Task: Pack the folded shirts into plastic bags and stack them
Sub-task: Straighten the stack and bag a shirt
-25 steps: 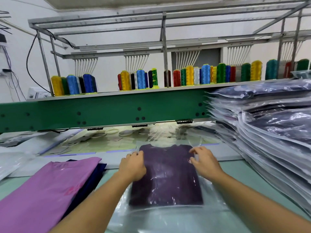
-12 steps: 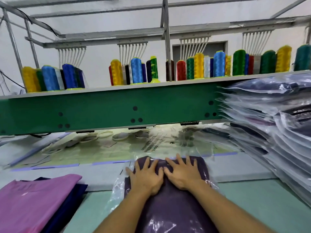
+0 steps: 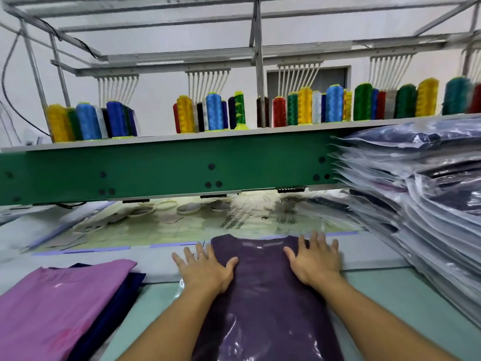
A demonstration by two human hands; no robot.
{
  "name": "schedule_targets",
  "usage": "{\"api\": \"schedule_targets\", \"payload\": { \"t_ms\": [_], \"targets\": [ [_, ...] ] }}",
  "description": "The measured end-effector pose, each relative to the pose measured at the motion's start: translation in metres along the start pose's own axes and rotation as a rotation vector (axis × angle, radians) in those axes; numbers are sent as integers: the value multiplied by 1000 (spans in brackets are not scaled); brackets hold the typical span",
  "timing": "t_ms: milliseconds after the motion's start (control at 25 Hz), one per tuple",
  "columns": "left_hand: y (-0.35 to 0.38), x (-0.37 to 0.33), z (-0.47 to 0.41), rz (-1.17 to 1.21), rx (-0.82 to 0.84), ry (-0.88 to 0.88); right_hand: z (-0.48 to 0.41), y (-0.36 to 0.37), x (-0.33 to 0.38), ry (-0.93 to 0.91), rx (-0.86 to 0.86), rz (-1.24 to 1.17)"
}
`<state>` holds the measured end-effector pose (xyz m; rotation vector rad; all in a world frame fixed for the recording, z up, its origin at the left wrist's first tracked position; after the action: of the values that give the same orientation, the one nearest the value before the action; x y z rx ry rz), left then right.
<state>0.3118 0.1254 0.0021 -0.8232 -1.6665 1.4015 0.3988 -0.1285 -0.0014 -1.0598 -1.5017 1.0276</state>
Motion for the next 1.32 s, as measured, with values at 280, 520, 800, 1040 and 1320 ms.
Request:
{"api": "schedule_targets", "payload": {
  "t_ms": [280,520,800,1040,1320],
  "targets": [
    [-2,-5,108,203,-128,125,113,10,68,-308,112,-201],
    [33,35,163,224,-60,83,169,22,23,-302,174,-142],
    [9,64,182,330,-262,-34,169,5,-20,-96,108,-119],
    [19,90,173,1157,18,-79,199,-42,35,-365,-255,-201],
    [14,82,175,1690,223,117,259,-45,135,-869,-240,-534]
  ]
}}
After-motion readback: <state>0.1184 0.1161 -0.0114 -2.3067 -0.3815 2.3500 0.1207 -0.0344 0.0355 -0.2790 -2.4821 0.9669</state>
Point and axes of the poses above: each hand's wrist, its own z-axis away from the middle knuckle, its own y-axis out of the palm, x = y × z, the point moved 6 cm from there along -z, towards the middle knuckle, and after that the axes turned 11 degrees about -z, right-handed, at the moved point
